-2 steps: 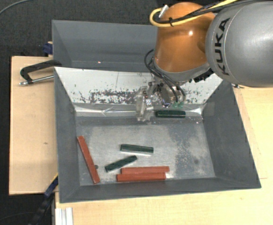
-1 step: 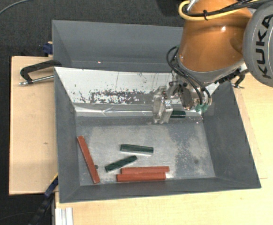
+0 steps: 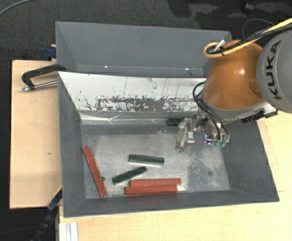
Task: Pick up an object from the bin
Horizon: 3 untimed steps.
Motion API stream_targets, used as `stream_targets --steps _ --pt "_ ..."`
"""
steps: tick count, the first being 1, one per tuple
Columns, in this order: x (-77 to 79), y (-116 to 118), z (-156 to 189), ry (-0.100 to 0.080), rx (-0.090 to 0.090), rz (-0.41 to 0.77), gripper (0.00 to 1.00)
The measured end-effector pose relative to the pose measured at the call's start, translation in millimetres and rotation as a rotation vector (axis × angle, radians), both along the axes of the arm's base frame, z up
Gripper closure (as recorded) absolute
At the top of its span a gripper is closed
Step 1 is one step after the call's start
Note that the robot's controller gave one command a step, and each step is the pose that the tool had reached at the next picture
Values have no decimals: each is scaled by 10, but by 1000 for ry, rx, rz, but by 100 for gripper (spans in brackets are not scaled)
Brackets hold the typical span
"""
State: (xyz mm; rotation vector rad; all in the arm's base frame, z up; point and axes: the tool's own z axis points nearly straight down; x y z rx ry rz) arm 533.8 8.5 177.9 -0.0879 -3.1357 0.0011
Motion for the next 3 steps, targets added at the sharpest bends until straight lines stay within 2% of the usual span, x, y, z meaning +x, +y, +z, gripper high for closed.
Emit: stream_targets --steps 1,2,3 --pt "-140 361 14 -5 2 -231 100" --pt "-137 349 14 -5 1 -233 0" --pt "-338 465 -1064 1 0 -420 0"
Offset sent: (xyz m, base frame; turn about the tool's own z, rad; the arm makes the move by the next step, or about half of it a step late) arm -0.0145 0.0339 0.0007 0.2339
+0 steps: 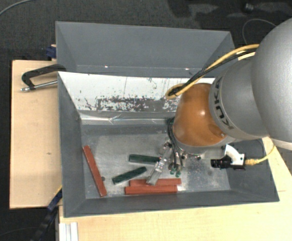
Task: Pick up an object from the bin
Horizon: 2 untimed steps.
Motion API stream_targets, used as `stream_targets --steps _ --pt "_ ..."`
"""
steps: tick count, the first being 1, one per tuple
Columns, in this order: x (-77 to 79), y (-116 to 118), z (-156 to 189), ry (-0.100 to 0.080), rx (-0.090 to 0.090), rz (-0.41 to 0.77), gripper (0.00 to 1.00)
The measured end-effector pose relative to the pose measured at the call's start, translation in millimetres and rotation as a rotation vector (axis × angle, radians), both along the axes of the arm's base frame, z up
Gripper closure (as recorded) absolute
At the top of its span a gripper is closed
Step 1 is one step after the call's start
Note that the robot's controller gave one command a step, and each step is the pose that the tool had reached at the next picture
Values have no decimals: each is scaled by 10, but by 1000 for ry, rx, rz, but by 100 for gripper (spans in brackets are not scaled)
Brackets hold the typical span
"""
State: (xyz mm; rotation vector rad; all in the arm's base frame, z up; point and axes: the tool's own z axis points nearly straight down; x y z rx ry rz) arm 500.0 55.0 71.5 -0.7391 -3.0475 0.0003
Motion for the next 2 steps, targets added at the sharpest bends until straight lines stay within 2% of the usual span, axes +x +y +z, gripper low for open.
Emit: stream_targets --steps 1,2 --pt "18 -1 30 -6 0 0 100" --pt "104 -284 1529 -18 -1 -3 100"
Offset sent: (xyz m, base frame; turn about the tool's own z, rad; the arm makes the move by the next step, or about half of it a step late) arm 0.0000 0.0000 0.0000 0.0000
